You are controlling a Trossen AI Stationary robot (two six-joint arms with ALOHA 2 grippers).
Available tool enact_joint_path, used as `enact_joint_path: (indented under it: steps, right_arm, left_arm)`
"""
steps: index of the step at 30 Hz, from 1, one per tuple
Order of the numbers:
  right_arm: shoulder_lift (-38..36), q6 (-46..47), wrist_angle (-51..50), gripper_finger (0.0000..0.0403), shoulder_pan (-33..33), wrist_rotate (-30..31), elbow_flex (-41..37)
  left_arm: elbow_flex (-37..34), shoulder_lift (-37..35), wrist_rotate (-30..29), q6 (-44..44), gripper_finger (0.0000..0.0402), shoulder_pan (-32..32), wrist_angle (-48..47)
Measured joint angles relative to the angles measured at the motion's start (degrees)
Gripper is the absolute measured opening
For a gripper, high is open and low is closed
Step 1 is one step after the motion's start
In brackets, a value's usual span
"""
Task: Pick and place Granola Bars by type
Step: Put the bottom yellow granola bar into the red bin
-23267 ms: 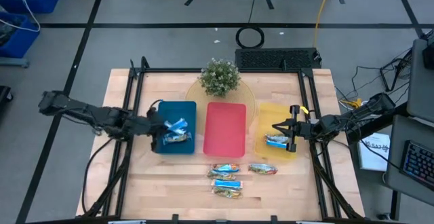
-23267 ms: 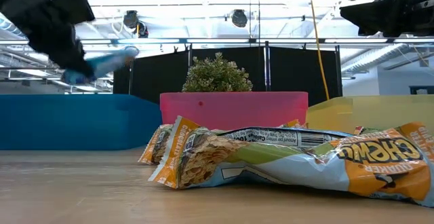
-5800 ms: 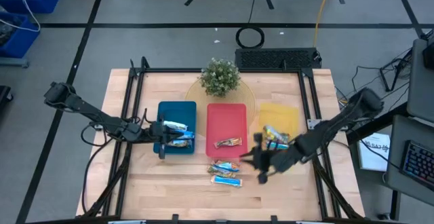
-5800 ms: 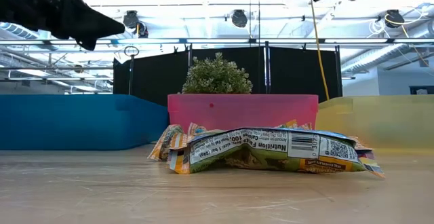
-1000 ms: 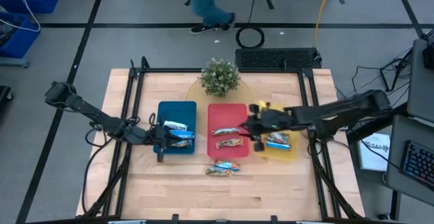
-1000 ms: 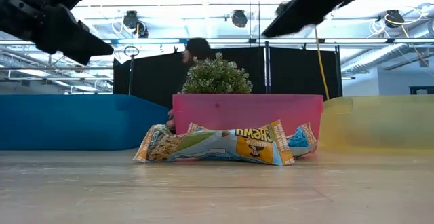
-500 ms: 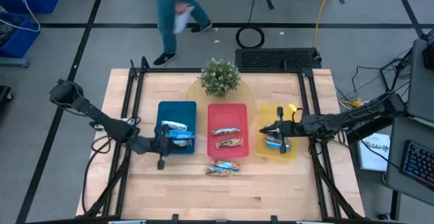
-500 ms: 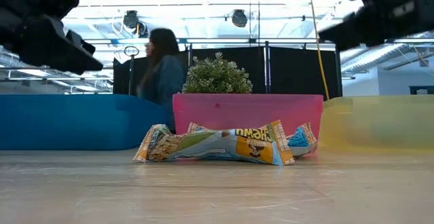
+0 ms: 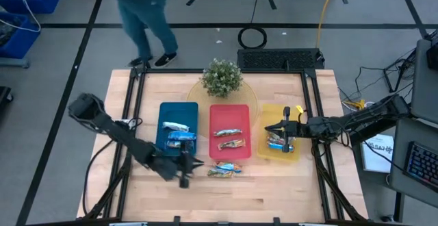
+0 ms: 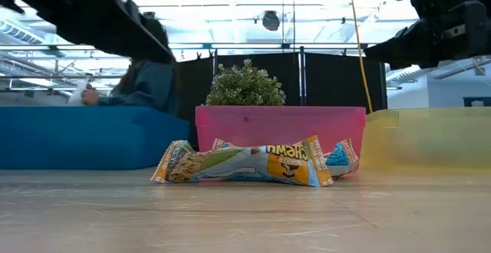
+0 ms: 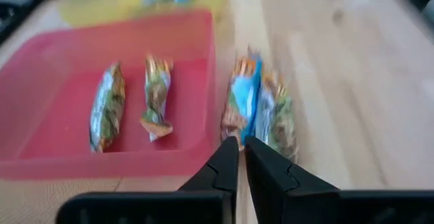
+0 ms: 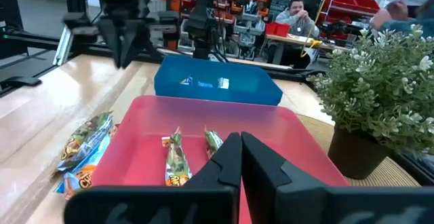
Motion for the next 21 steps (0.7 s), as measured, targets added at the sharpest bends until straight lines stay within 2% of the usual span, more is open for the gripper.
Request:
enact_joint_path:
  steps: [4, 8, 11, 16, 21]
  right_arm:
    - [0.0, 0.0, 0.0, 0.0001, 0.0, -0.1, 0.0]
    - [0.0, 0.0, 0.3, 0.0001, 0.0, -0.1, 0.0]
    - [0.0, 0.0, 0.8, 0.0001, 0.0, -0.2, 0.0]
    - [0.0, -0.1, 1.5, 0.0001, 0.0, -0.2, 0.0]
    - [0.0, -0.3, 1.7, 0.0001, 0.0, -0.2, 0.0]
  left_arm:
    - [10.8, 8.1, 0.7, -1.9, 0.0071, 0.0, -11.0]
    - [19.5, 14.6, 5.3, -2.1, 0.0139, 0.0, -17.8]
    - [24.8, 18.1, 6.7, -2.1, 0.0194, -0.1, -21.3]
    - [28.5, 21.9, 7.2, -1.9, 0.0262, 0.3, -26.3]
    - [28.5, 23.6, 8.3, -5.2, 0.0294, 1.5, -26.4]
